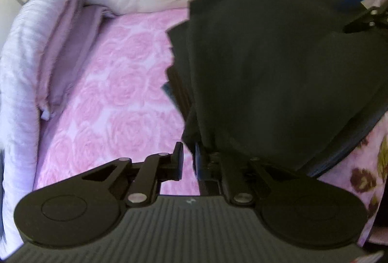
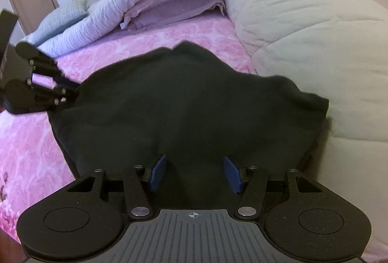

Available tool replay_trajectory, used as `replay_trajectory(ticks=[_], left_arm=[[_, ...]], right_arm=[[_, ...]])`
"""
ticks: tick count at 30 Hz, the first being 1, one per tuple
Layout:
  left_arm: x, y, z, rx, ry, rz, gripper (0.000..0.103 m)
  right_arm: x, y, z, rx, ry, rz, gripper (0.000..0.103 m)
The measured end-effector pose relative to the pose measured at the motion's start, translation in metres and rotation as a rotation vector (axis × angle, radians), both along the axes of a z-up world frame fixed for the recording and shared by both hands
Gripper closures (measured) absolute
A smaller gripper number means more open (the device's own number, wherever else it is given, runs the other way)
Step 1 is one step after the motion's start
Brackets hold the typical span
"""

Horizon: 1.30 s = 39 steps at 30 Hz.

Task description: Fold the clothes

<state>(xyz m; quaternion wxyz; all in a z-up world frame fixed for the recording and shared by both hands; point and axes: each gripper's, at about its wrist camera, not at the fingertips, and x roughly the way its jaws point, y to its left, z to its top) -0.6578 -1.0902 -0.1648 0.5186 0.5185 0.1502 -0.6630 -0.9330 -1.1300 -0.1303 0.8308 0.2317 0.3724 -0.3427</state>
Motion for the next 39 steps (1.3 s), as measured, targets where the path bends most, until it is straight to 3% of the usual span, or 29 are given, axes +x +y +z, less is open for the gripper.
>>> replay_trajectory(ticks=[4, 7, 10, 14, 17, 22, 24, 27, 31, 33, 36, 39], left_arm=[[-0.011, 0.029, 0.017, -0.071, 0.013, 0.022, 0.095], [-0.021, 0.033, 0.007, -0.028, -0.014, 0.005, 0.096], [-0.025, 0.034, 0.010, -0.028, -0.020, 0.008, 0.096], [-0.021, 0.034, 0.027, -0.008, 0.027, 0.056, 0.093], [-0.015, 0.040, 0.040, 0.024, 0.121, 0.092, 0.089], [-0.010, 0.067, 0.056, 0.005, 0.163, 0.017, 0.080], [-0.004, 0.084, 0.064, -0.017, 0.173, -0.012, 0.060], [0.009, 0.110, 0.076, -0.044, 0.206, -0.034, 0.033], [0.027, 0.142, 0.088, -0.069, 0.240, -0.054, 0.023], [0.034, 0.156, 0.095, -0.075, 0.252, -0.056, 0.012], [0.042, 0.176, 0.107, -0.078, 0.279, -0.053, 0.008], [0.045, 0.193, 0.117, -0.081, 0.305, -0.041, 0.005]], right_arm=[[-0.001, 0.020, 0.015, -0.025, -0.063, 0.011, 0.047], [0.000, 0.031, -0.006, 0.057, -0.051, -0.009, 0.047], [0.001, 0.030, -0.001, 0.067, -0.054, -0.053, 0.047], [0.009, 0.038, 0.016, 0.034, -0.027, -0.105, 0.047], [0.009, 0.052, 0.025, 0.054, -0.022, -0.179, 0.047], [0.010, 0.097, 0.047, 0.039, 0.002, -0.321, 0.047], [0.016, 0.121, 0.056, 0.034, 0.015, -0.390, 0.046], [0.024, 0.155, 0.070, 0.016, 0.024, -0.462, 0.027], [0.033, 0.195, 0.091, -0.033, 0.030, -0.542, 0.027], [0.036, 0.213, 0.103, -0.045, 0.034, -0.594, 0.025], [0.040, 0.235, 0.117, -0.041, 0.030, -0.649, 0.002], [0.043, 0.252, 0.132, -0.037, 0.031, -0.676, 0.002]])
